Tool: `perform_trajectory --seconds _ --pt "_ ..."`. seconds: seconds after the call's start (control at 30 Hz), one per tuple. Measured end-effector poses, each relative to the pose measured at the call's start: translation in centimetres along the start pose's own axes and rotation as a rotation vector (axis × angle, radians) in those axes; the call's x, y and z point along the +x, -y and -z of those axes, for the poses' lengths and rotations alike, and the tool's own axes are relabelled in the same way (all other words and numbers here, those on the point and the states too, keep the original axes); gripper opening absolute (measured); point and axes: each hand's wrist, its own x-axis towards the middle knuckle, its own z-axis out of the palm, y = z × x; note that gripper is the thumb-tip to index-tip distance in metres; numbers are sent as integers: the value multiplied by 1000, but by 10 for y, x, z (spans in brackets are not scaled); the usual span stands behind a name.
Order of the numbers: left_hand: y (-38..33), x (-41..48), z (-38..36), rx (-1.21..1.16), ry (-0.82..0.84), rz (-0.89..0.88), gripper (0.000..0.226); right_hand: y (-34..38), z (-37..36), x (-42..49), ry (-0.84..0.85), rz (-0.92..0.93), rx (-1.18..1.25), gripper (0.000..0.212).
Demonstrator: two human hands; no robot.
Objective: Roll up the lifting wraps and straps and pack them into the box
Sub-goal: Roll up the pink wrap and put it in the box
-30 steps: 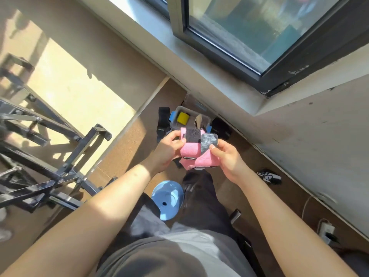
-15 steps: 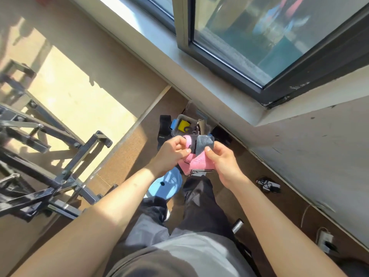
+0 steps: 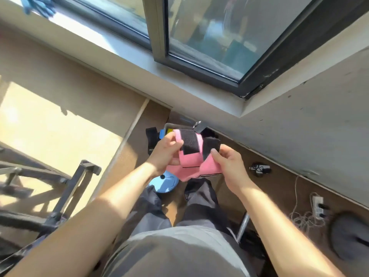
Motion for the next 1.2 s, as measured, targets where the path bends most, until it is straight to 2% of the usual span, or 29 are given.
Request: perform_trajectory --seconds 0.07,0.2,0.3,0.47,0.63,0.77,0.93,1.03,1.13,1.2 --pt "-5 -6 4 7 23 -12 21 1 -15 -16 -36 45 21 23" --pt "-17 -17 7 97 76 -72 27 3 -46 -32 -119 155 -6 17" --pt "-23 -23 6 148 99 -128 28 5 -58 -31 -193 166 3 16" --pt "-38 -28 -1 132 86 -154 19 1 -56 -21 -236 176 -1 5" --pt "-51 -16 -15 205 64 -145 19 9 -42 -5 -258 200 -14 3" --pt "-60 0 -20 281 146 -180 20 13 -34 11 -307 246 -125 17" --pt "-66 31 -11 357 196 -199 22 12 -52 32 -477 124 -156 22" --pt "-74 58 7 279 247 -133 22 8 -73 46 -543 35 -53 26" --pt "-88 85 34 294 353 -88 25 10 -104 52 -512 -40 135 24" --pt "-95 104 53 324 411 -16 24 16 -129 57 -559 -62 197 15"
